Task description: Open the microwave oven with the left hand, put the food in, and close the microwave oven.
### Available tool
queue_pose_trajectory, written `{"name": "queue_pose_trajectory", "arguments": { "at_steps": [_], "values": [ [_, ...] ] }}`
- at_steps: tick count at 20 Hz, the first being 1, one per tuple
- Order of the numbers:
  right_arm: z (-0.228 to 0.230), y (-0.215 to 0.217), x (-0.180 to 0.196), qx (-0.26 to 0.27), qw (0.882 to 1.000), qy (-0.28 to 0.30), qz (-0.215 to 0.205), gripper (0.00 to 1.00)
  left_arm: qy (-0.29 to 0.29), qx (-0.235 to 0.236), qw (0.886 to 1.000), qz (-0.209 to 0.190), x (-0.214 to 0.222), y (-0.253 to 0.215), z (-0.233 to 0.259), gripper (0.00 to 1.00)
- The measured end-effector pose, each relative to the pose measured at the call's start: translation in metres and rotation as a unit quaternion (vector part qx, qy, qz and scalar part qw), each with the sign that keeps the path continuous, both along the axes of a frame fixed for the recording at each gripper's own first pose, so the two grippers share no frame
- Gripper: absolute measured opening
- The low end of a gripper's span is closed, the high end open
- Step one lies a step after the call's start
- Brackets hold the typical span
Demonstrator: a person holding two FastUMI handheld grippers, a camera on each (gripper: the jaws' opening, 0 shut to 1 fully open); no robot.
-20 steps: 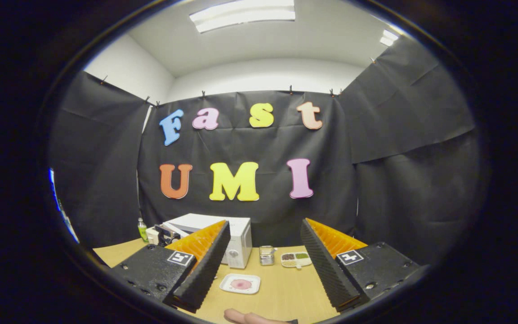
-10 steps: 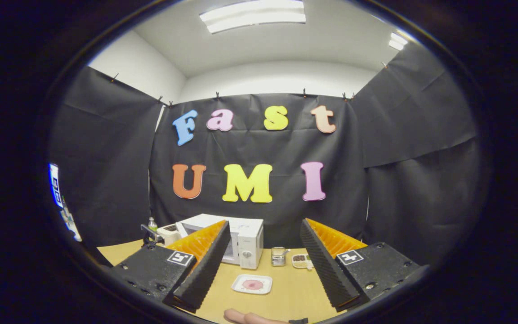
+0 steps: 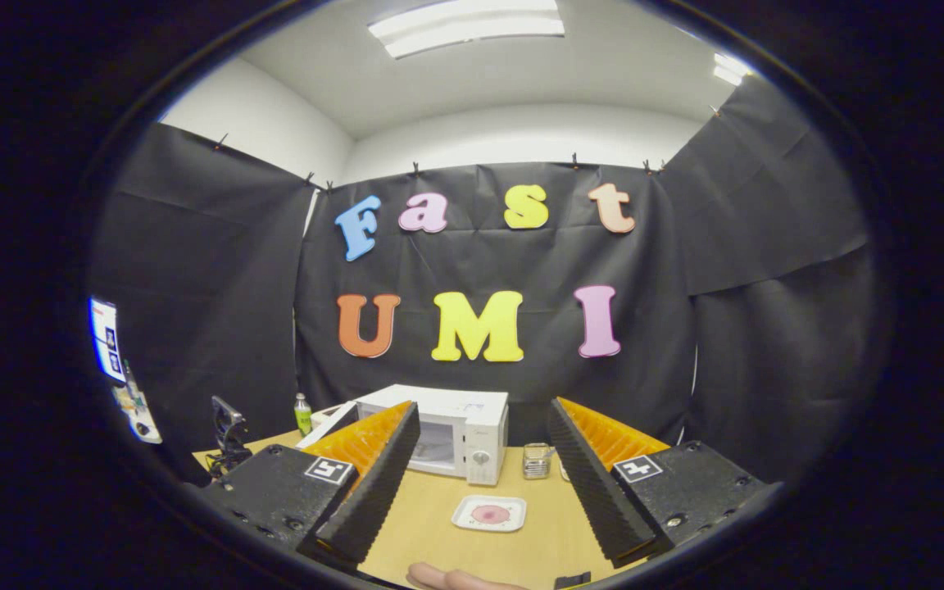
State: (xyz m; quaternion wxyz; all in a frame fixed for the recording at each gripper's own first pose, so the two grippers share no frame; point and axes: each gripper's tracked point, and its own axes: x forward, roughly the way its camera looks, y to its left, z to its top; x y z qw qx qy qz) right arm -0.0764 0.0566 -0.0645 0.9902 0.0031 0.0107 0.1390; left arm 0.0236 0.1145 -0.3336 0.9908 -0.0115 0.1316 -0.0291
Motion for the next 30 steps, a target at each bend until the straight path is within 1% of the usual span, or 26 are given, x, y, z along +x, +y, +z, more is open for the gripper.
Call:
{"name": "queue_pose_trajectory", "arguments": {
  "at_steps": [1,2,3,4,7,9,13,15,17,18,20,21,23,24,25,26,28,30],
  "values": [
    [-0.002,0.002,0.001,-0.002,1.000,0.001,0.001,1.00,0.002,0.007,1.000,0.009,-0.010,0.016,0.002,0.32],
    [-0.004,0.003,0.003,-0.005,1.000,0.003,0.001,1.00,-0.001,0.012,1.000,0.017,-0.020,0.026,0.006,0.46],
    [-0.008,0.004,0.006,-0.009,1.000,0.005,0.000,1.00,-0.006,0.014,0.999,0.031,-0.033,0.037,0.015,0.65],
    [-0.011,0.004,0.009,-0.012,1.000,0.008,-0.003,1.00,-0.012,0.013,0.999,0.038,-0.043,0.041,0.022,0.96],
    [-0.030,0.005,0.024,-0.021,0.999,0.029,-0.012,1.00,-0.030,0.021,0.997,0.070,-0.071,0.053,0.049,0.94],
    [-0.046,0.007,0.036,-0.029,0.998,0.051,-0.013,1.00,-0.044,0.012,0.996,0.080,-0.081,0.049,0.072,0.94],
    [-0.084,-0.002,0.071,-0.047,0.993,0.106,-0.019,1.00,-0.050,-0.023,0.995,0.077,-0.100,0.029,0.108,0.93],
    [-0.108,-0.009,0.095,-0.060,0.988,0.142,-0.026,1.00,-0.058,-0.034,0.995,0.079,-0.105,0.022,0.126,0.94],
    [-0.137,-0.019,0.118,-0.066,0.980,0.186,-0.034,1.00,-0.065,-0.038,0.994,0.076,-0.107,0.013,0.140,0.93],
    [-0.154,-0.023,0.129,-0.067,0.974,0.215,-0.037,1.00,-0.066,-0.038,0.995,0.071,-0.107,0.007,0.146,0.93],
    [-0.191,-0.020,0.145,-0.048,0.959,0.280,-0.018,1.00,-0.069,-0.036,0.994,0.071,-0.104,-0.001,0.155,0.93],
    [-0.210,-0.022,0.153,-0.036,0.948,0.315,-0.013,1.00,-0.069,-0.034,0.995,0.069,-0.103,-0.006,0.158,0.93],
    [-0.251,-0.027,0.171,-0.027,0.924,0.381,-0.010,1.00,-0.076,-0.022,0.995,0.067,-0.100,-0.015,0.166,0.93],
    [-0.271,-0.030,0.178,-0.026,0.910,0.413,-0.009,0.92,-0.081,-0.016,0.994,0.064,-0.098,-0.020,0.171,0.93],
    [-0.289,-0.034,0.183,-0.024,0.898,0.439,-0.010,1.00,-0.086,-0.013,0.994,0.063,-0.097,-0.025,0.176,0.93],
    [-0.305,-0.036,0.192,-0.023,0.887,0.460,-0.007,0.97,-0.091,-0.011,0.994,0.062,-0.094,-0.029,0.181,0.93],
    [-0.332,-0.037,0.202,-0.022,0.870,0.493,0.000,0.95,-0.097,-0.011,0.993,0.065,-0.089,-0.036,0.188,0.93],
    [-0.357,-0.039,0.209,-0.017,0.849,0.528,0.012,0.90,-0.099,-0.028,0.992,0.068,-0.084,-0.046,0.193,0.93]
  ]
}}
